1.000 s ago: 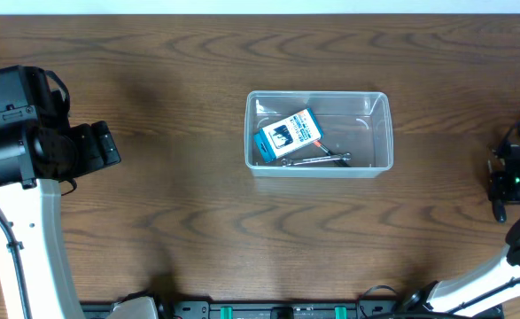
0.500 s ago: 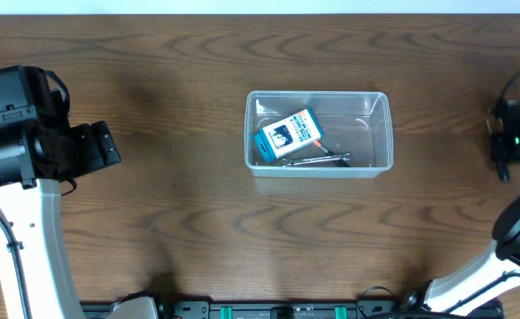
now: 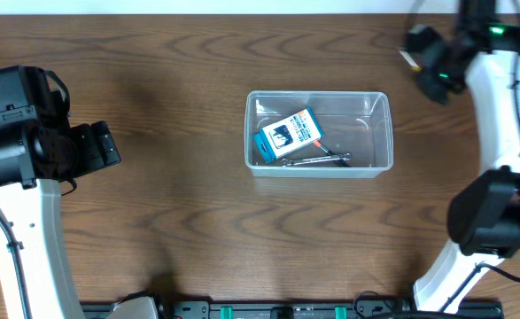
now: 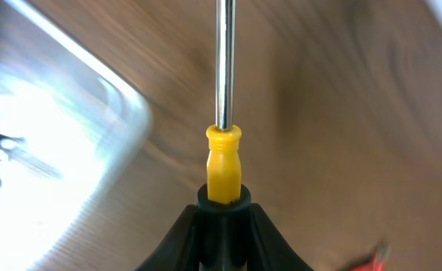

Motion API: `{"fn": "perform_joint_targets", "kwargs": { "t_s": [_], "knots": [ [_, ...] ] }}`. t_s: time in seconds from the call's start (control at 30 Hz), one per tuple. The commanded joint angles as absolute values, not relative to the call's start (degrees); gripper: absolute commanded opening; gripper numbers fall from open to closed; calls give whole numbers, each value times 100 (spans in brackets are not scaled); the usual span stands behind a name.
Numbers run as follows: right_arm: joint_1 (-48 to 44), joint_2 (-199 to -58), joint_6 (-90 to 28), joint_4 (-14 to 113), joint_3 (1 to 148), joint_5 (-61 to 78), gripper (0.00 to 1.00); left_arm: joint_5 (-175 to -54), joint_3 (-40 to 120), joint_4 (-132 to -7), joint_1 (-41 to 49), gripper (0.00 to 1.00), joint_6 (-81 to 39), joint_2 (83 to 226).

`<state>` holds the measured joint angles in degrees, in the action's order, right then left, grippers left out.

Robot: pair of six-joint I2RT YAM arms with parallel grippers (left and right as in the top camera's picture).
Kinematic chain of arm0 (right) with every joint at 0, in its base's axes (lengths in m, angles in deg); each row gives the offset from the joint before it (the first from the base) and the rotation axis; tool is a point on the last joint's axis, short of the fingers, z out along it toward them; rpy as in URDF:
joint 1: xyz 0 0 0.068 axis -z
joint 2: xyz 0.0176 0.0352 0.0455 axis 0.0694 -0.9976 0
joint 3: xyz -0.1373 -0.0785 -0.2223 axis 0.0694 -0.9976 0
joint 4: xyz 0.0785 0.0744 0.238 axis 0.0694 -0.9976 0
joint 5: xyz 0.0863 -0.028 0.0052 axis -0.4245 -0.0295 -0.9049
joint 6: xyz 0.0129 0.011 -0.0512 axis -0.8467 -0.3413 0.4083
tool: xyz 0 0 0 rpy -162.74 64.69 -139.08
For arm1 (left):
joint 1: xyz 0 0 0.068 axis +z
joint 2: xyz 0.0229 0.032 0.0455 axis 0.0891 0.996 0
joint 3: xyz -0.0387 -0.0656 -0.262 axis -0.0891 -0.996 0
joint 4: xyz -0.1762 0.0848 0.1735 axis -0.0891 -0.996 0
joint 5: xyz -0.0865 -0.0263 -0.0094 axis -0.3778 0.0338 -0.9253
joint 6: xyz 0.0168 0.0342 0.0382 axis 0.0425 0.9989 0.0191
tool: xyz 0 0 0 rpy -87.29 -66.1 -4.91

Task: Pack container
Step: 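Carry the screwdriver left over the container and lower it, then open the right gripper and withdraw it up and right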

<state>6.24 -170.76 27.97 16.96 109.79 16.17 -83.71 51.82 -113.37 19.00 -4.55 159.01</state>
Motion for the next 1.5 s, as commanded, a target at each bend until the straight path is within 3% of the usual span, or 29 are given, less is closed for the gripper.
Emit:
{"fn": "perform_joint_targets", "kwargs": {
  "t_s": [0.0, 0.4, 1.07, 1.23, 1.3, 1.47],
  "knots": [
    [-42, -17087, 3224, 1646, 11099, 1571, 16, -8362, 5245, -11357, 1931, 98, -422, 15888],
    [-1614, -17093, 3475, 1644, 10914, 1536, 14, -8362, 5245, -11357, 1931, 98, -425, 15888],
    [-1695, -17093, 3724, 2157, 9270, 1025, 17, -8362, 5245, -11357, 1931, 98, -422, 15888],
    [-1695, -17093, 3720, 2306, 9242, 1027, 32, -8362, 5245, -11357, 1931, 98, -425, 15888],
    [-1695, -17093, 3711, 2365, 9242, 1027, 50, -8362, 5245, -11357, 1931, 98, -422, 15888],
    [-1695, -17091, 3259, 2581, 9279, 1034, 58, -8362, 5245, -11357, 1931, 98, -422, 15888]
  ]
}}
